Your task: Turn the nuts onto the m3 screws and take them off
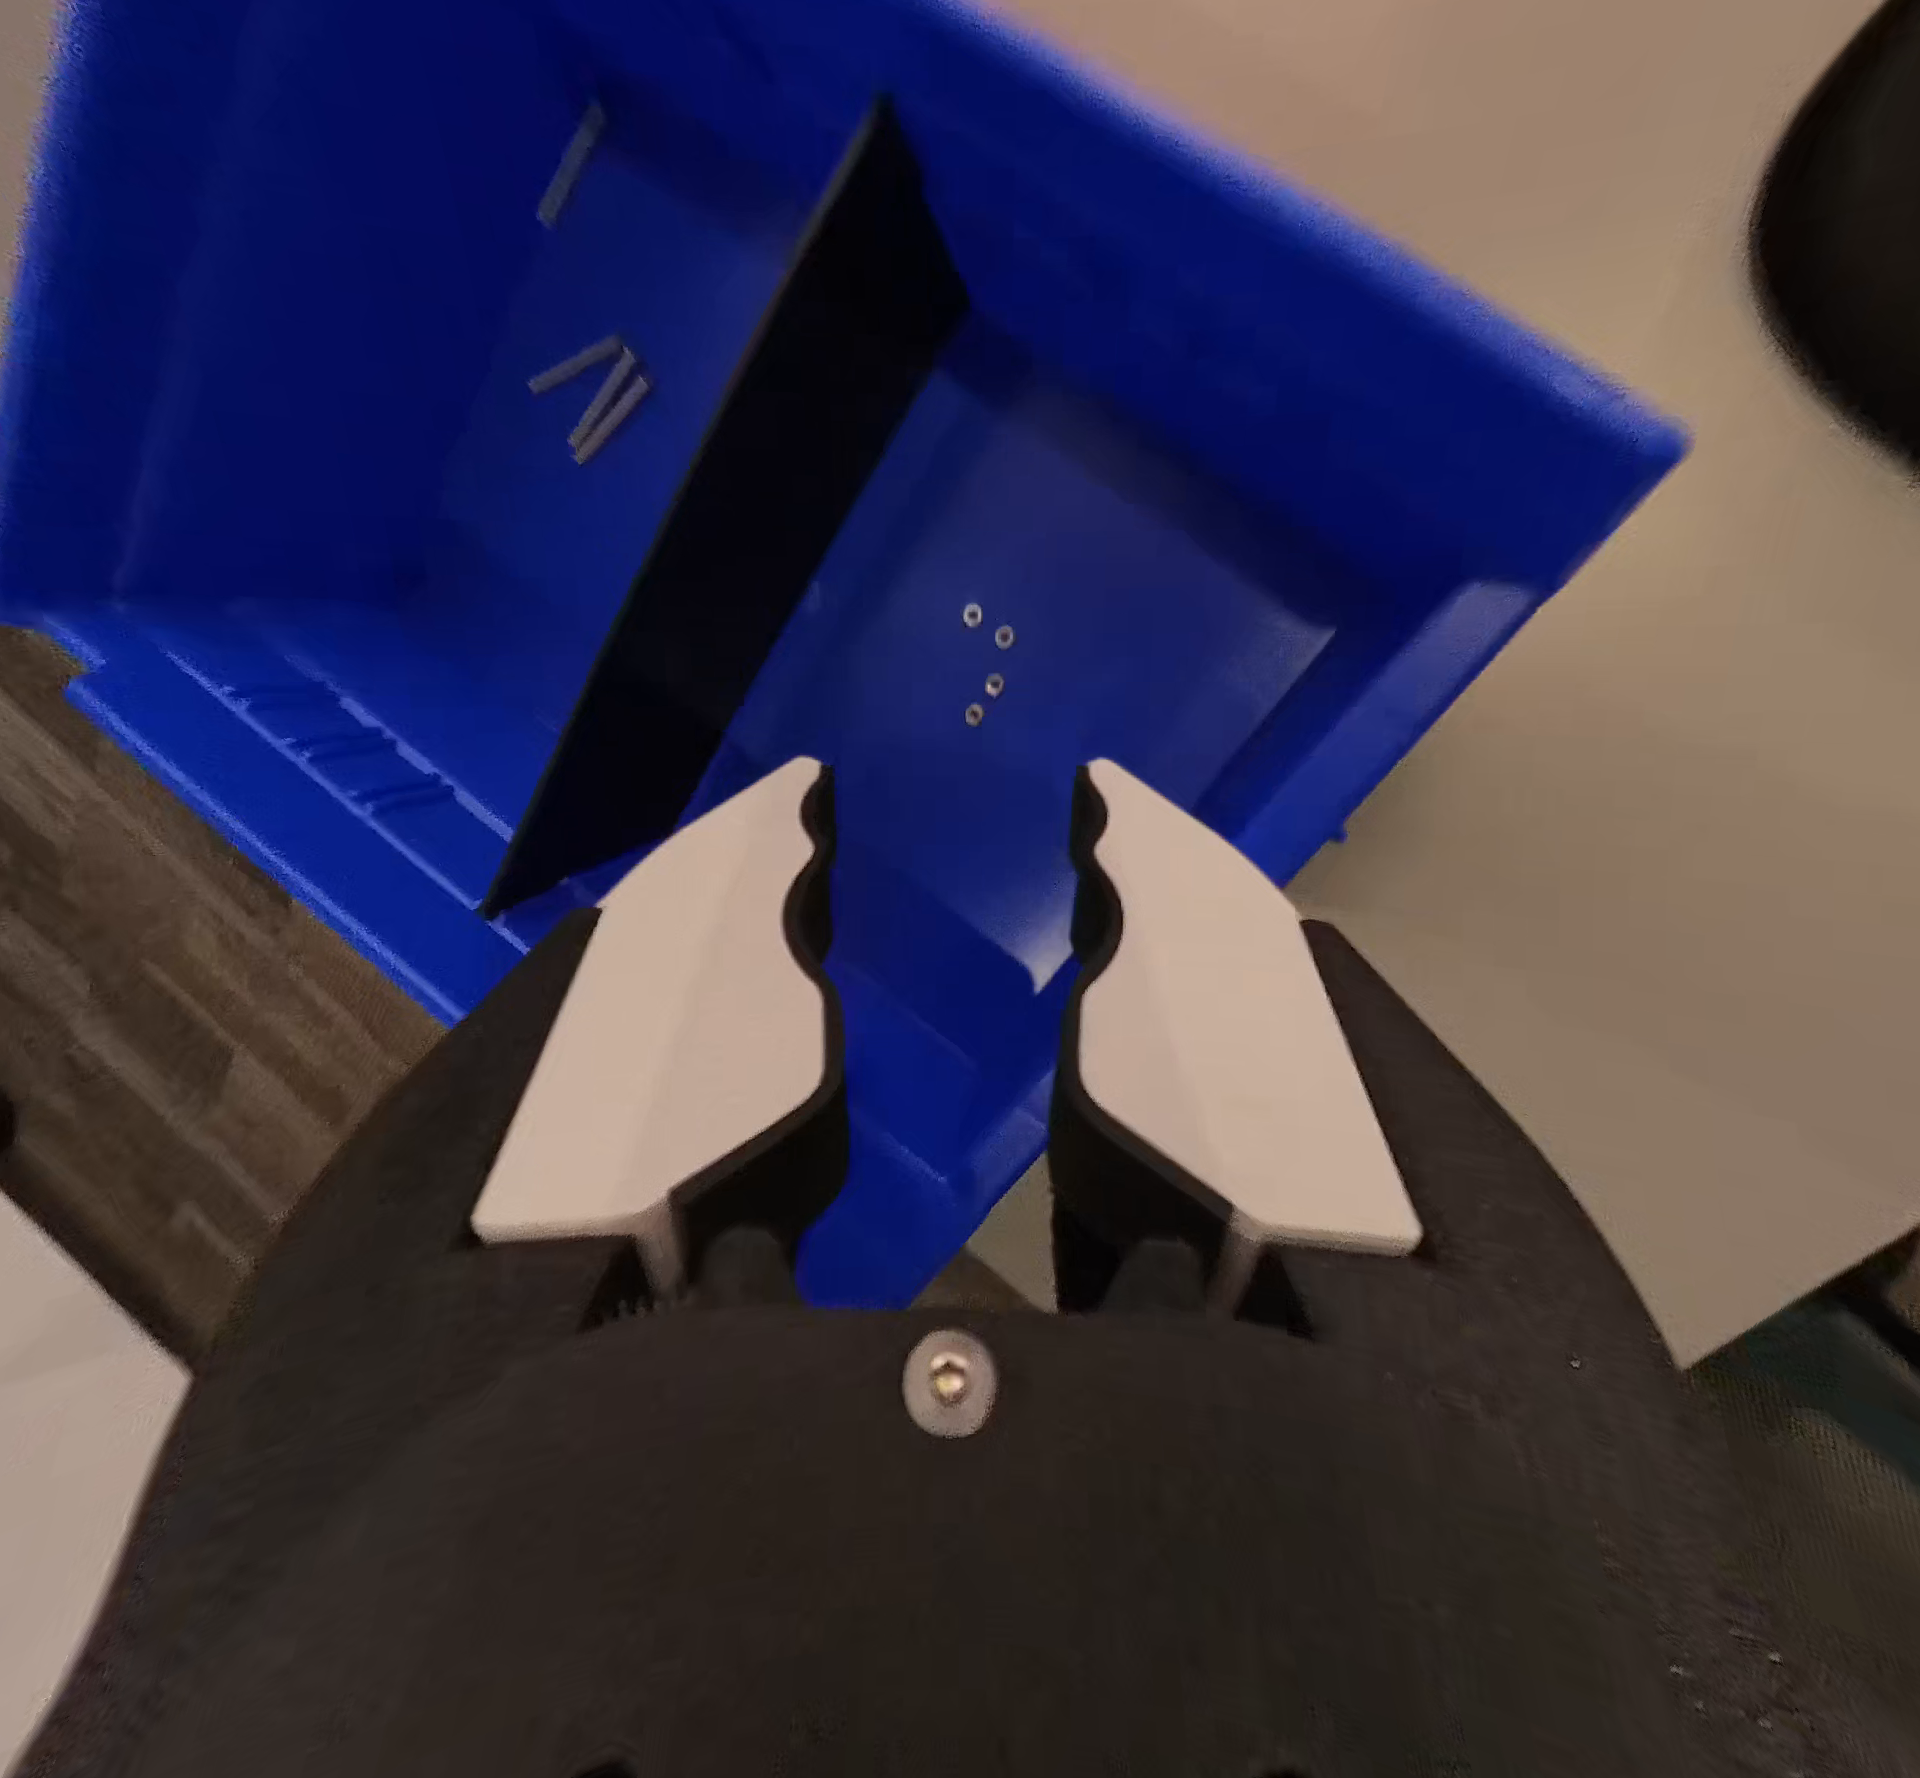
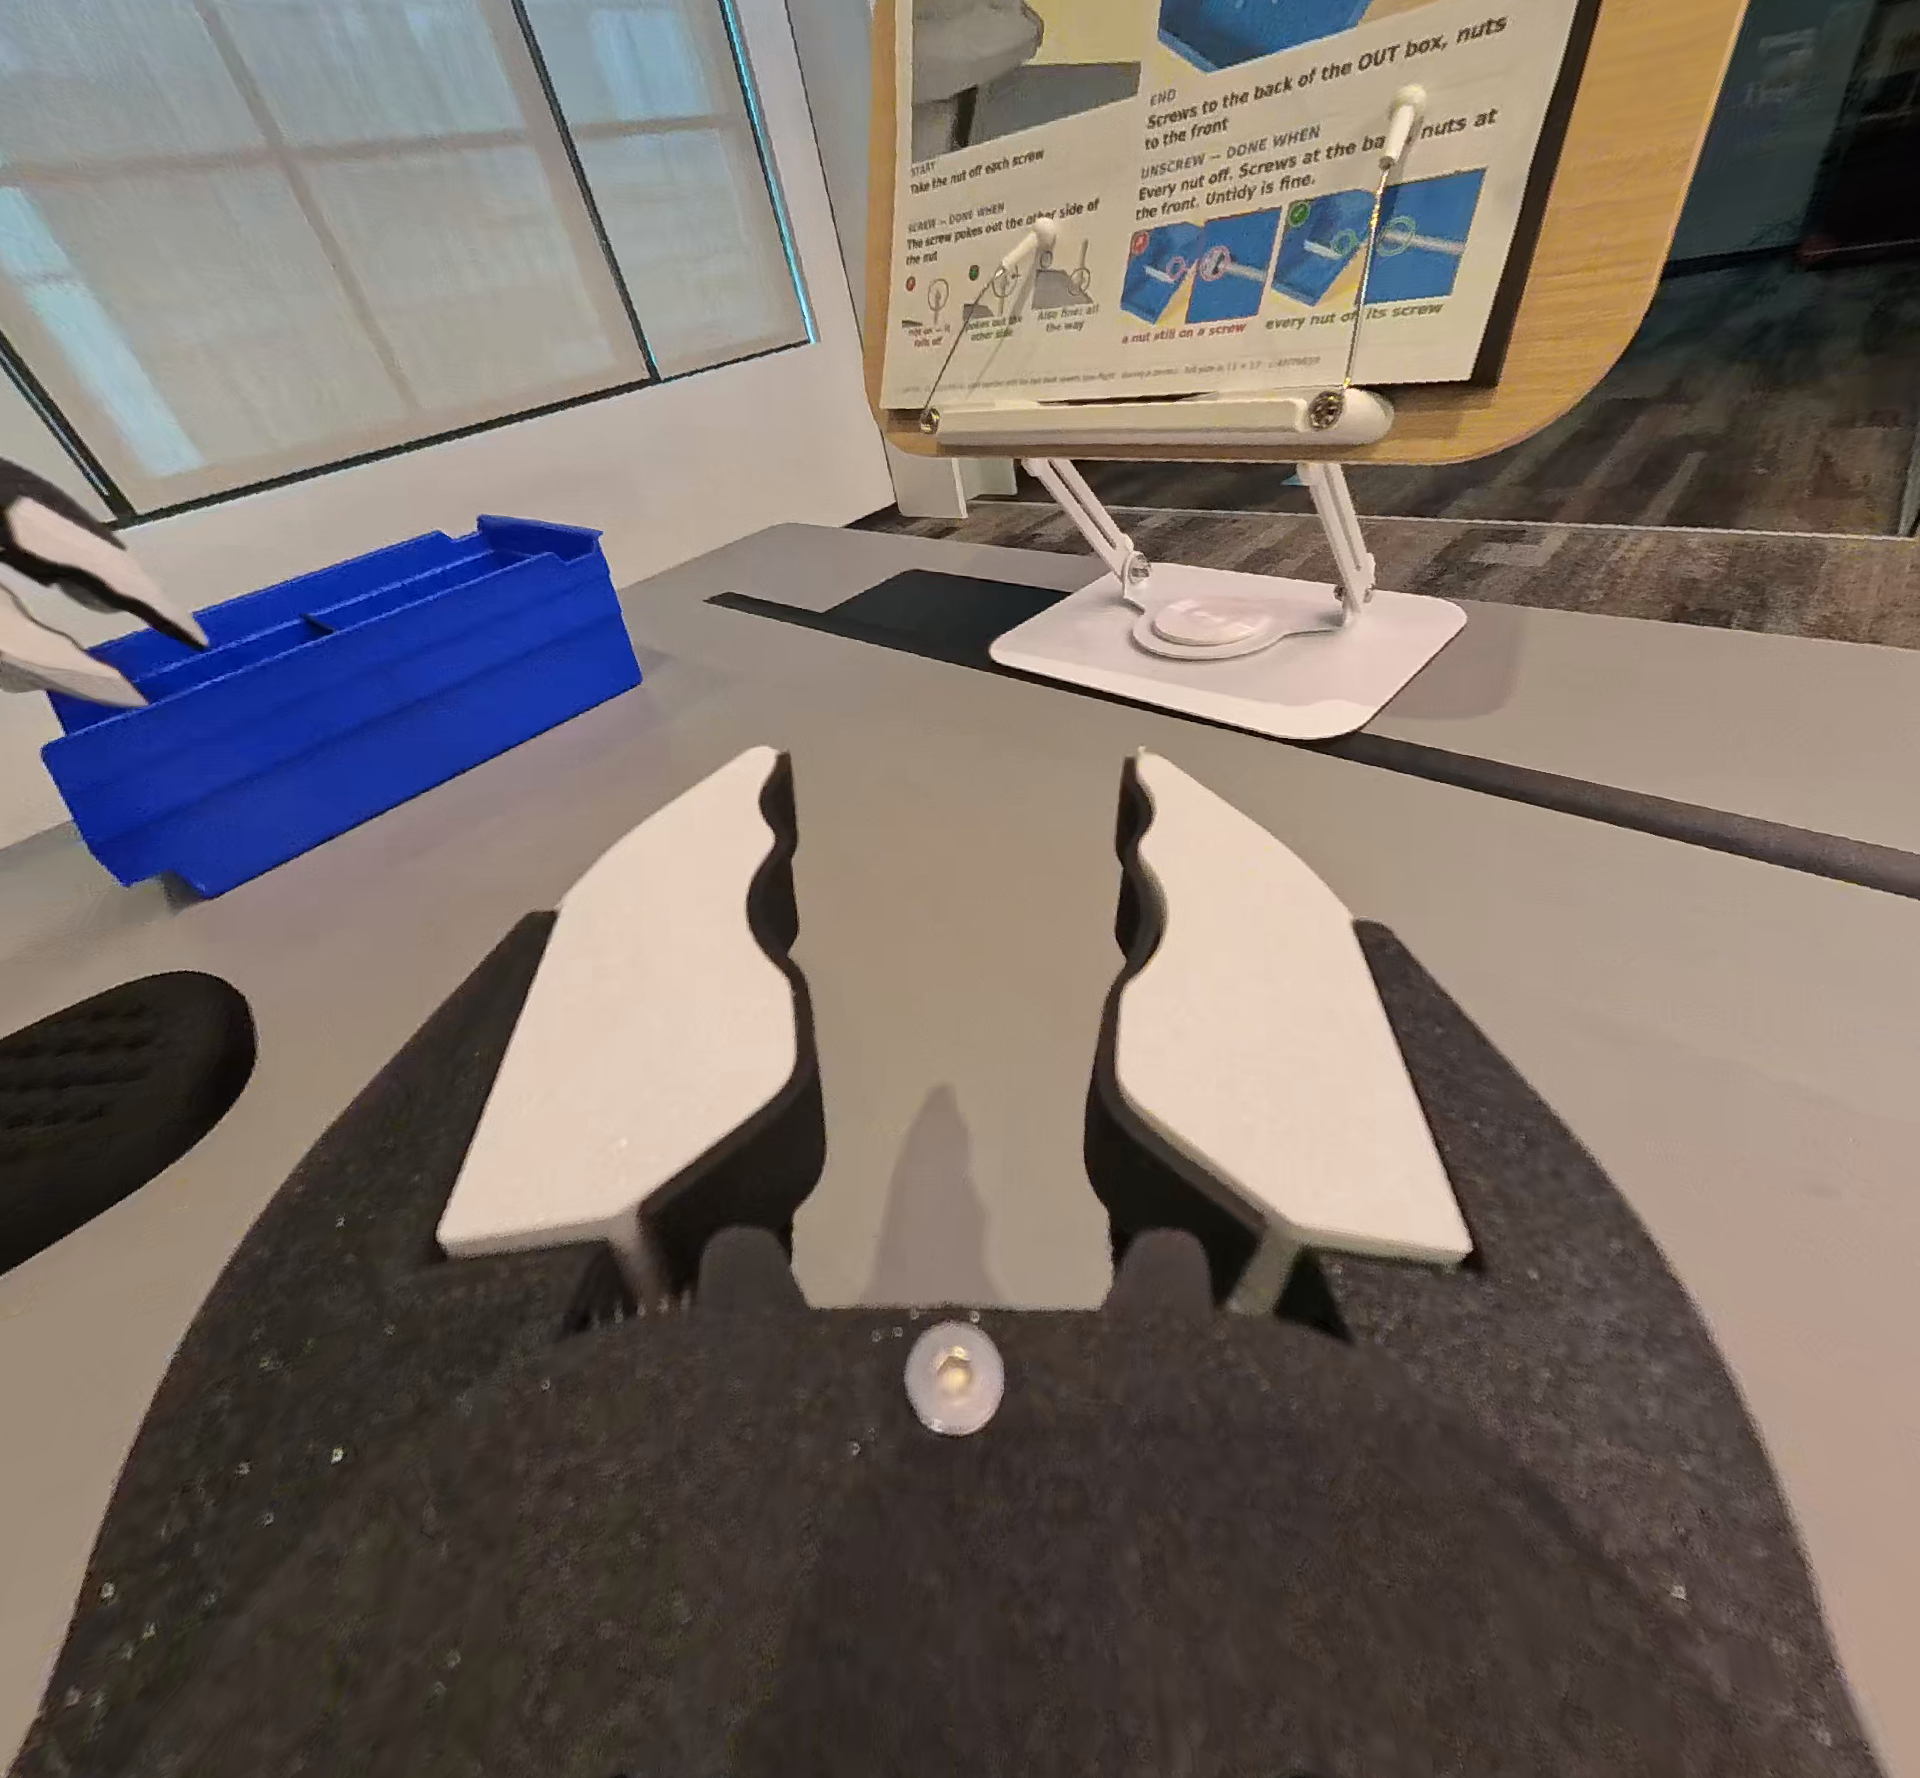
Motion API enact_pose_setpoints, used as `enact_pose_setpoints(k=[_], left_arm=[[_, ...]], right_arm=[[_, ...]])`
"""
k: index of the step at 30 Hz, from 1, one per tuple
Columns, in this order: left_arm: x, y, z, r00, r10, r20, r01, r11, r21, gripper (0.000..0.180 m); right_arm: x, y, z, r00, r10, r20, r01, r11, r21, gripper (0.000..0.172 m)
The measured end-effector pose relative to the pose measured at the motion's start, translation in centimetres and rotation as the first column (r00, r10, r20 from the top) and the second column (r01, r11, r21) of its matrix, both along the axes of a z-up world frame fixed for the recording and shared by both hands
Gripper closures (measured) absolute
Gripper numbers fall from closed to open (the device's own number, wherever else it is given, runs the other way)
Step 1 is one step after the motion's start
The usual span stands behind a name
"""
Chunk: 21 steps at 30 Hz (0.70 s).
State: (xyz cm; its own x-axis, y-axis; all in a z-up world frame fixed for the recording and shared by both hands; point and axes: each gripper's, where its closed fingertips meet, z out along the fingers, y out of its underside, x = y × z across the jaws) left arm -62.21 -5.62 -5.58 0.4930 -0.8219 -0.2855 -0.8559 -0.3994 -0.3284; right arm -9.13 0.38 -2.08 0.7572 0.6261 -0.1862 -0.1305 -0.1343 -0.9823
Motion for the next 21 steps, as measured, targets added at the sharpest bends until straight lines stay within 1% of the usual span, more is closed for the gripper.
enact_pose_setpoints(k=[3,7,10,15,21], left_arm=[[-0.5,0.6,-1.7,0.998,-0.029,-0.058,0.025,0.997,-0.073,0.139],[-0.4,1.1,-3.6,0.998,-0.05,-0.033,0.044,0.989,-0.143,0.148],[-0.5,1.4,-4.8,0.998,-0.064,-0.019,0.06,0.984,-0.17,0.148],[-1.4,1.4,-6.5,0.992,-0.108,-0.07,0.091,0.973,-0.212,0.15],[-1.3,1.7,-7.6,0.98,-0.162,-0.116,0.134,0.967,-0.218,0.155]], right_arm=[[-0.1,-0.1,-0.1,1.0,-0.001,0.023,0.001,1.0,0.008,0.113],[-0.5,-0.2,-0.2,0.999,0.01,0.032,-0.011,1.0,0.011,0.112],[-0.7,-0.2,-0.3,0.999,0.019,0.034,-0.019,1.0,0.006,0.111],[-0.6,-0.2,0.0,1.0,0.019,0.014,-0.019,1.0,0.008,0.111],[-0.5,-0.1,-0.3,1.0,0.021,0.009,-0.021,1.0,-0.005,0.111]])
